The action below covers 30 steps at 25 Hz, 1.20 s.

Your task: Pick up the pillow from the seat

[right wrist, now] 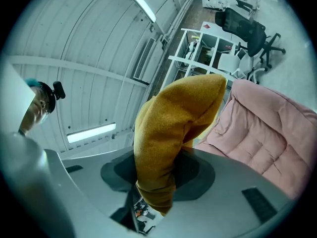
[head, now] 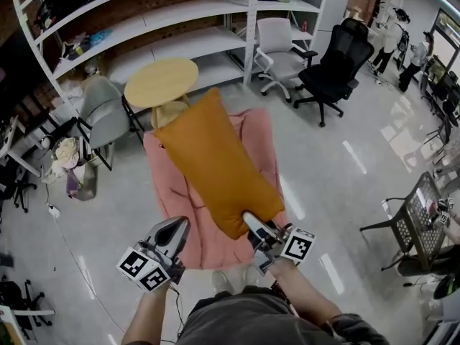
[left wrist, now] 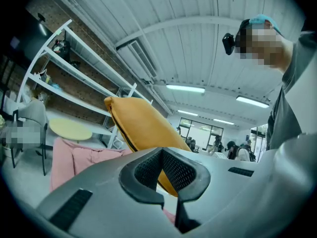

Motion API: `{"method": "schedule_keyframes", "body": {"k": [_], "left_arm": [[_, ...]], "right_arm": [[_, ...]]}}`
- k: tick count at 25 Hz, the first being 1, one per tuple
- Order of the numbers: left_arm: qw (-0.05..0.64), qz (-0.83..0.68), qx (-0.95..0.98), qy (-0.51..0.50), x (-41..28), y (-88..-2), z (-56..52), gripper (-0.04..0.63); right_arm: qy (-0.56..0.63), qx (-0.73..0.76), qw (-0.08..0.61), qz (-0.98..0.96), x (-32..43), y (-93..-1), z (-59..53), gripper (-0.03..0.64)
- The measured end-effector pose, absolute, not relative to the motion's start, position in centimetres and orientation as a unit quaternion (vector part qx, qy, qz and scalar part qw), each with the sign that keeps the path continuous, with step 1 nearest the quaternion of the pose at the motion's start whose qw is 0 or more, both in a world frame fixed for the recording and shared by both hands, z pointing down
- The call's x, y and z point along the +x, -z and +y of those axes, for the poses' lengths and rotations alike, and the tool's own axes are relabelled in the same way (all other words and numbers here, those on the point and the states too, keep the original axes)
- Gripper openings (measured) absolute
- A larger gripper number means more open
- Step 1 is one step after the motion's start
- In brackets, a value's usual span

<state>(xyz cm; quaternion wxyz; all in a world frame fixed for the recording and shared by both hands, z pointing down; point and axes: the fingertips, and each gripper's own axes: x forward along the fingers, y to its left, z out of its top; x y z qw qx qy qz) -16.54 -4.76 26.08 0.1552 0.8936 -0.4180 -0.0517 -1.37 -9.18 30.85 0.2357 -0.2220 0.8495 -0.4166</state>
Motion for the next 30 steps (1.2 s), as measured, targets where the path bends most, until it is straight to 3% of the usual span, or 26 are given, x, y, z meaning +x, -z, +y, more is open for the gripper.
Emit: {"method": "schedule_keyframes", "body": {"k": [30], "left_arm": [[0.128, -0.463, 0.873, 0.088, -14.2, -23.9, -6.5, 0.009]], "right_arm": [[0.369, -0.128, 0.264, 0.882, 1.1, -20.8, -11.0, 0.163]]}}
